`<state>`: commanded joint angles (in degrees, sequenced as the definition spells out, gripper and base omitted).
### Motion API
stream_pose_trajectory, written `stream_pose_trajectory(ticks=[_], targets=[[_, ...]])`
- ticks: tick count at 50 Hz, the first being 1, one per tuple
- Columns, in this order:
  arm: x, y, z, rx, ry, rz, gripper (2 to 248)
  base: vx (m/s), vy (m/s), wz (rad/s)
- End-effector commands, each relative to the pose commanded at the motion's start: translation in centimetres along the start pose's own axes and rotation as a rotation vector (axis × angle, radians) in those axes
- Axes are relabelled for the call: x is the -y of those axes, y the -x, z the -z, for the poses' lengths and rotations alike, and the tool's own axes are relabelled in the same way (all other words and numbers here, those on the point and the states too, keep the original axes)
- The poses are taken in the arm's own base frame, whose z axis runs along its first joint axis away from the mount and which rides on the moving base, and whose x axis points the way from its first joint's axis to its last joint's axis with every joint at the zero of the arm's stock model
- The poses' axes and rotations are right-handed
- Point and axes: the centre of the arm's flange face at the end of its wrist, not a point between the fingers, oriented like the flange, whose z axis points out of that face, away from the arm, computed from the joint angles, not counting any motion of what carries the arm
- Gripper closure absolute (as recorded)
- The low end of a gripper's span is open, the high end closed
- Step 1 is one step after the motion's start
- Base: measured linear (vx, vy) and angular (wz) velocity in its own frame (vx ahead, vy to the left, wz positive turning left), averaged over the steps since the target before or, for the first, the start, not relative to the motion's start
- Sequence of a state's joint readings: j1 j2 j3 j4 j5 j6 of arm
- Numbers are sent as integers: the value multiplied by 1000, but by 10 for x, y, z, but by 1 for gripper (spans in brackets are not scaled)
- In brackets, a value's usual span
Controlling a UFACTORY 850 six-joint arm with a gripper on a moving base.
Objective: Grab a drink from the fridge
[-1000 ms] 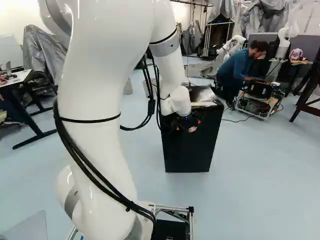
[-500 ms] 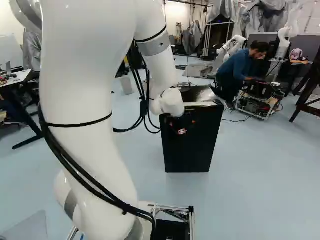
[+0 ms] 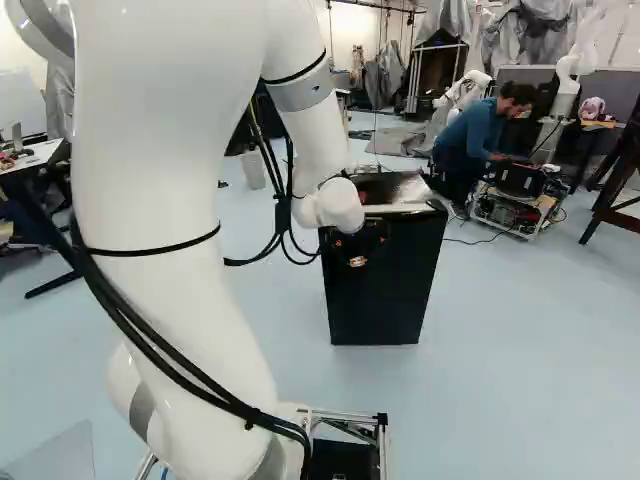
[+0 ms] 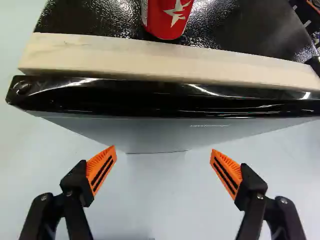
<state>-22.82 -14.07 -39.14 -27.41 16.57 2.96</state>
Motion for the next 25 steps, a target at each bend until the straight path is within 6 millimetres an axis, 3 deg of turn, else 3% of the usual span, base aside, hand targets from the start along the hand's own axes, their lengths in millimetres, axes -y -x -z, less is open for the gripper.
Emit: stream_pose_trajectory(ticks=[25], targets=[[-1,-7,-6,-5,-2,6,3,0,0,0]])
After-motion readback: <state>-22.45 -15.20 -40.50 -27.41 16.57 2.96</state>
